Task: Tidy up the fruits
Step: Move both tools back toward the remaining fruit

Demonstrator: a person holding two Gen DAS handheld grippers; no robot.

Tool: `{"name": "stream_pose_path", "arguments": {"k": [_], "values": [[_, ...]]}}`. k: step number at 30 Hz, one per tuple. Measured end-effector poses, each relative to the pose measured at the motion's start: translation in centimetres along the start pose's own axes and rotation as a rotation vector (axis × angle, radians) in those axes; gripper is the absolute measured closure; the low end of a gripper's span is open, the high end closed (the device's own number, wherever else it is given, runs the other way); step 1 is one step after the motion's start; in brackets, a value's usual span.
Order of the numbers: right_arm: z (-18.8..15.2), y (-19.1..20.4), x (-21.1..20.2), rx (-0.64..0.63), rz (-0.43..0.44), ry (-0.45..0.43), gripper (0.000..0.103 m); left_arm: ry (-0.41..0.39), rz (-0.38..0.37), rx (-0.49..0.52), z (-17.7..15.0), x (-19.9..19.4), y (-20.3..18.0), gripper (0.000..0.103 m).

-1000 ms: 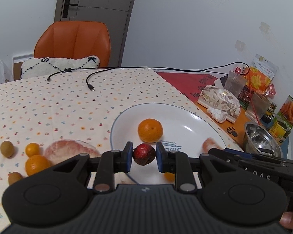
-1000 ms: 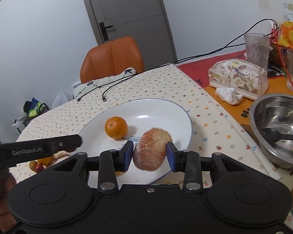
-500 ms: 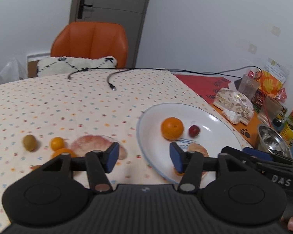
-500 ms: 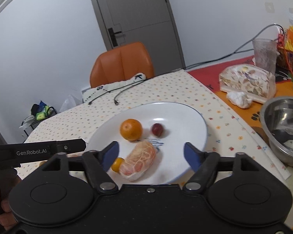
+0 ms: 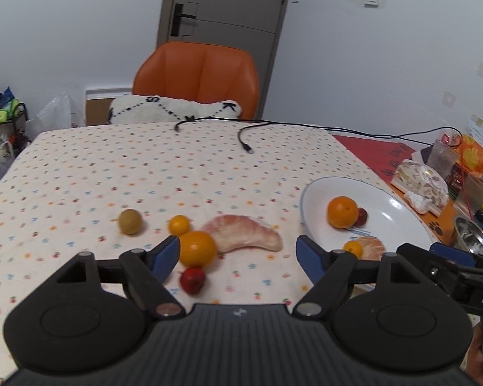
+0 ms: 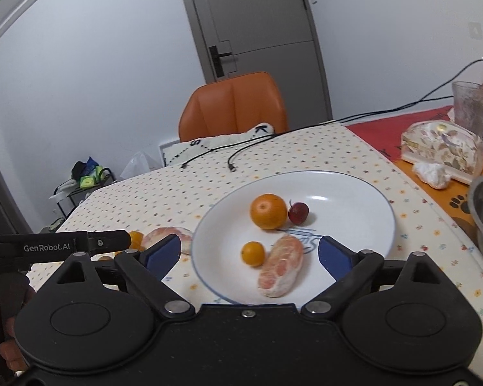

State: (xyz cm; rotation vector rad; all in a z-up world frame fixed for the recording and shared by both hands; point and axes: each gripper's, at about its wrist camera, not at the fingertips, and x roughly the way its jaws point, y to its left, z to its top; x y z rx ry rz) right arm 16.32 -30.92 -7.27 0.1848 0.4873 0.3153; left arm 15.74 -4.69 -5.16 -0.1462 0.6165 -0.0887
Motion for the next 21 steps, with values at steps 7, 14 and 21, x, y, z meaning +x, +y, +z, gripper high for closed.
{"name": "stream_pose_path", "arguments": {"k": [7, 14, 21], "values": [[0.0, 1.4, -0.1, -0.025, 0.039, -0.007, 0.008, -0.001, 0.033, -0.013, -0.4, -1.0, 1.9, 0.025], [-0.1, 3.0, 0.0, -0.044, 0.082, 0.002, 0.008, -0.002, 0.048, -0.042, -0.7, -2.0, 3.9, 0.025], [0.0, 4.7, 0.4, -0.068, 0.124, 0.016, 0.008, -0.005, 0.06, -0.055, -1.2, -2.6, 5.3, 0.026]]}}
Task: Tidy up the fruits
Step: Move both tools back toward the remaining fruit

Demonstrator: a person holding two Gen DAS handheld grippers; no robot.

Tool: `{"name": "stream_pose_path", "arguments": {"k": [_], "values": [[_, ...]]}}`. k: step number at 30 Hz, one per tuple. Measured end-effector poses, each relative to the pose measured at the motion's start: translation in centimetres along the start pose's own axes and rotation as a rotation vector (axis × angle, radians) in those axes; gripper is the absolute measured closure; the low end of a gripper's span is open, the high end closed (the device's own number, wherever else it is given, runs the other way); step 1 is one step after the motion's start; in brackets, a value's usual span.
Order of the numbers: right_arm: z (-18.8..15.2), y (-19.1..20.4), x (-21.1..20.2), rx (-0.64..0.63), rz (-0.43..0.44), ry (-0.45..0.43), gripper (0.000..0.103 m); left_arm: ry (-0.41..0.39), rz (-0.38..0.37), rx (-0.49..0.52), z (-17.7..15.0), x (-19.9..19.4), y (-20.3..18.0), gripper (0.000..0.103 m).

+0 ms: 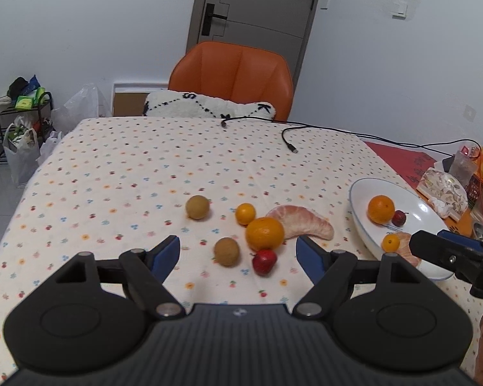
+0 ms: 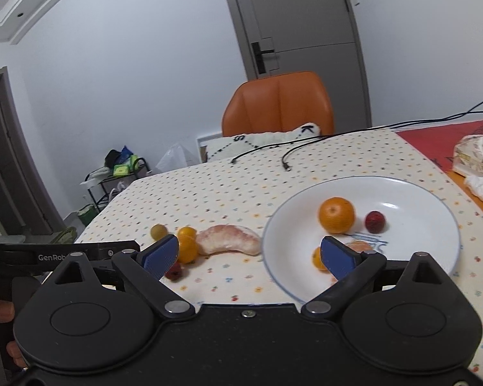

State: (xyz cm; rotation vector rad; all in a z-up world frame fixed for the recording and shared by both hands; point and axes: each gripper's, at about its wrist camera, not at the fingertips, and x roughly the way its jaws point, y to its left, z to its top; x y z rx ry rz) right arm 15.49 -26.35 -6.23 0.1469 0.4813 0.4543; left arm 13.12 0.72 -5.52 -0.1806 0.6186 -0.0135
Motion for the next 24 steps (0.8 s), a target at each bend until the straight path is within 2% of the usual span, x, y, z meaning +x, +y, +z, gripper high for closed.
{"name": "stream_pose_path", "arguments": {"k": [7, 13, 17, 24], "values": [[0.0, 1.8, 1.0, -0.037, 0.044, 0.035, 0.009, 0.02, -0.003, -0.009, -0.4, 0.0, 1.3, 0.031], [0.1, 3.4, 2.1, -0.059, 0.073, 0.053, 0.01, 0.027, -0.019, -0.017, -0.4, 0.1, 2.2, 0.044], [0.1, 4.0, 2.9, -0.061, 0.089, 0.075, 0.017, 0.037, -0.03, -0.027, -0.6, 0.4, 2.8, 0.052], [-0.2, 5.3, 4.3, -0.069, 0.128, 0.129, 0.033, 0.052, -0.056, -0.035, -0.7, 1.0, 3.4, 0.06]]}}
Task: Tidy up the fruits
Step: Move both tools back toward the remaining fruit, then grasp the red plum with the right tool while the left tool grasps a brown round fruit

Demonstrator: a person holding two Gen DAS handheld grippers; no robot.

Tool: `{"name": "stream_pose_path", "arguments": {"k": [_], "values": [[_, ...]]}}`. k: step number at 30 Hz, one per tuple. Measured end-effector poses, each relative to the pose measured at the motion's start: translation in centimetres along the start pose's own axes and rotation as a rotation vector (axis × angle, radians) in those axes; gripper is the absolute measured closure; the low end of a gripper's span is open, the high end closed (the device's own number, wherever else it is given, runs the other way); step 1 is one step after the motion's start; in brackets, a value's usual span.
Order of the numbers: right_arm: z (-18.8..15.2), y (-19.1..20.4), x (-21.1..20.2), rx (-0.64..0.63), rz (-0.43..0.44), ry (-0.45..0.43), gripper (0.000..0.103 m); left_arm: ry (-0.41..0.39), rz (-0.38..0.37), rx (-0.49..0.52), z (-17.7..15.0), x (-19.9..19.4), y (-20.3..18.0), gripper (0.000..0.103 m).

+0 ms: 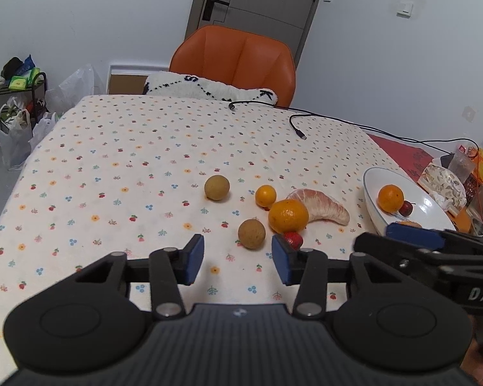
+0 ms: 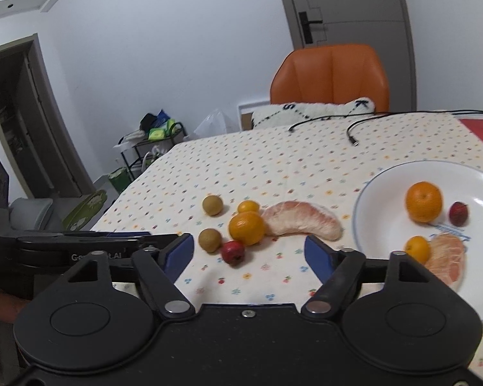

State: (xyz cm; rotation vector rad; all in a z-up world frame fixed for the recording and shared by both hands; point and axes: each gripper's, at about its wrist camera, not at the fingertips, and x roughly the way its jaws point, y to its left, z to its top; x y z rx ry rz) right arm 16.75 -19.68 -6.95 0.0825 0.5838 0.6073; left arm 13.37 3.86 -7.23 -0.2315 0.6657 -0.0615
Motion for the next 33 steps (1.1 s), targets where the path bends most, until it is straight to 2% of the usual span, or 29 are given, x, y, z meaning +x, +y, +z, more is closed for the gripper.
{"name": "stream_pose_path", "arguments": {"k": [9, 13, 17, 20, 22, 24, 26, 33], "values": [[-0.3, 0.3, 2.9, 0.032, 0.023, 0.061, 0.053, 0.015, -0.018, -0.005, 0.2, 1.1, 0.5, 0.061], [-0.3, 0.2, 4.0, 0.043, 0.029, 0.082, 0.055, 0.017, -0.028, -0.007, 0.4, 1.5, 0.8, 0.062], [-0.2, 0.5, 5.0, 0.041, 0.045, 0.094, 0.056, 0.021, -0.032, -0.015, 0.8, 2.0, 1.1, 0.07], [-0.2, 0.6, 5.7, 0.043, 0.047, 0.102, 0.059, 0.027, -0.033, -0.028, 1.0, 2.5, 1.5, 0.071], [-0.2, 0.5, 6.1, 0.044, 0.049, 0.109, 0.063, 0.032, -0.042, -0.034, 1.0, 2.7, 1.7, 0.071], [-0.3, 0.4, 6.4, 0.045, 0.047, 0.12, 0.075, 0.036, -0.053, -0.033, 1.0, 2.9, 1.7, 0.071], [-0.5, 0.2, 6.5, 0.05, 0.055, 0.129, 0.081, 0.038, -0.062, -0.028, 0.9, 3.1, 1.5, 0.071], [-0.6, -0.1, 5.8, 0.048, 0.052, 0.125, 0.082, 0.043, -0.081, -0.016, 0.9, 4.1, 0.9, 0.071]]}}
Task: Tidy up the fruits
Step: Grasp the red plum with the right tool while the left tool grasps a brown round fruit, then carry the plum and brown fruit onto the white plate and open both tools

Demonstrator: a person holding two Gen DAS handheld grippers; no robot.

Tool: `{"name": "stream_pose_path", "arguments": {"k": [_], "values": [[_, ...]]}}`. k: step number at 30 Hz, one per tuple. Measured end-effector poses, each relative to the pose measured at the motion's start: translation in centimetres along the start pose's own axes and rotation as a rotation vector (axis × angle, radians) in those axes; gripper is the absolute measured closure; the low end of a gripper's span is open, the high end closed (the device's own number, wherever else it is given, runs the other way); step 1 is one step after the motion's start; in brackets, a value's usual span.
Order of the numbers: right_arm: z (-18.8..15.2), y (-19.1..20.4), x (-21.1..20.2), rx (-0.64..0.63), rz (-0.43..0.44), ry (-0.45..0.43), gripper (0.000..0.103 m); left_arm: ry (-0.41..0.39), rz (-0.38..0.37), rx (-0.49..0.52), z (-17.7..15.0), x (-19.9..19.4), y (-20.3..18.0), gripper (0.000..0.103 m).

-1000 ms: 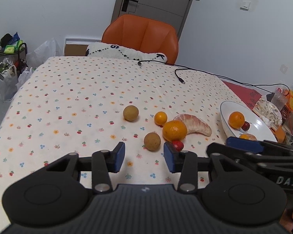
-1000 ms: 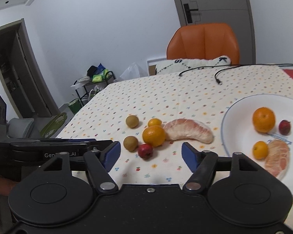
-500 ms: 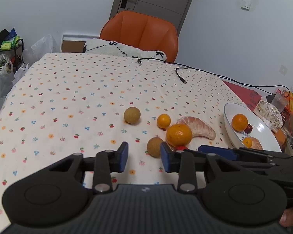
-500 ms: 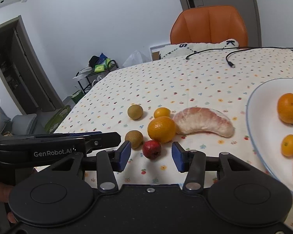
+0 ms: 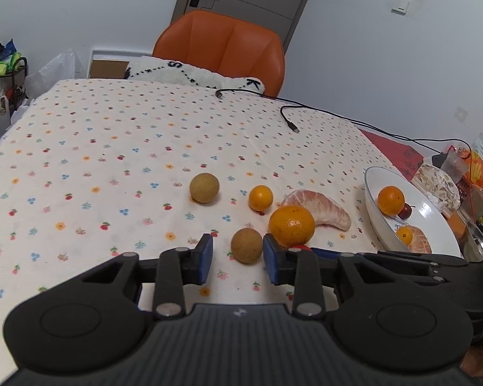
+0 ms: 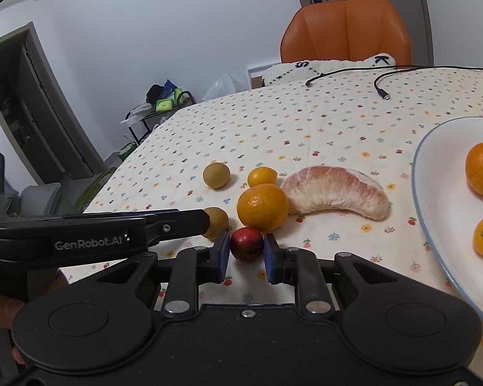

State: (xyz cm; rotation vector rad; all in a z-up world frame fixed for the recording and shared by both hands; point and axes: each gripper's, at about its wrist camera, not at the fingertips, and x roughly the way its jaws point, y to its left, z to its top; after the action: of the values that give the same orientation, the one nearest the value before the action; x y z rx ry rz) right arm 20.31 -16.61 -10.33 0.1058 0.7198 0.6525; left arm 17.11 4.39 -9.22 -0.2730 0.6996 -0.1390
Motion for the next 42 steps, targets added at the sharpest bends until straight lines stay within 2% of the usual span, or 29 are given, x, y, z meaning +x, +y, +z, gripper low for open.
{"name": "stream_pose_path", "arguments": {"k": [10, 13, 22, 42], "values": [[-0.4, -1.0, -1.4, 0.017, -0.032, -0.024, 0.082, -0.001, 0.019, 0.026, 0.0, 1.6, -0.9, 0.071], [-0.6, -1.2, -1.9, 0.023, -0.036, -0.033, 0.082, 0.004, 0.022, 0.026, 0.0, 1.6, -1.3, 0.081], [-0.6, -1.7, -3.6, 0.035, -0.043, -0.07, 0.082, -0.022, 0.018, 0.036, 0.0, -0.1, -2.6, 0.081], [-1.2, -5.8, -10.2, 0.095, -0.148, -0.182, 0.082, -0.062, -0.073, 0.11, 0.0, -1.5, -9.1, 0.081]]}}
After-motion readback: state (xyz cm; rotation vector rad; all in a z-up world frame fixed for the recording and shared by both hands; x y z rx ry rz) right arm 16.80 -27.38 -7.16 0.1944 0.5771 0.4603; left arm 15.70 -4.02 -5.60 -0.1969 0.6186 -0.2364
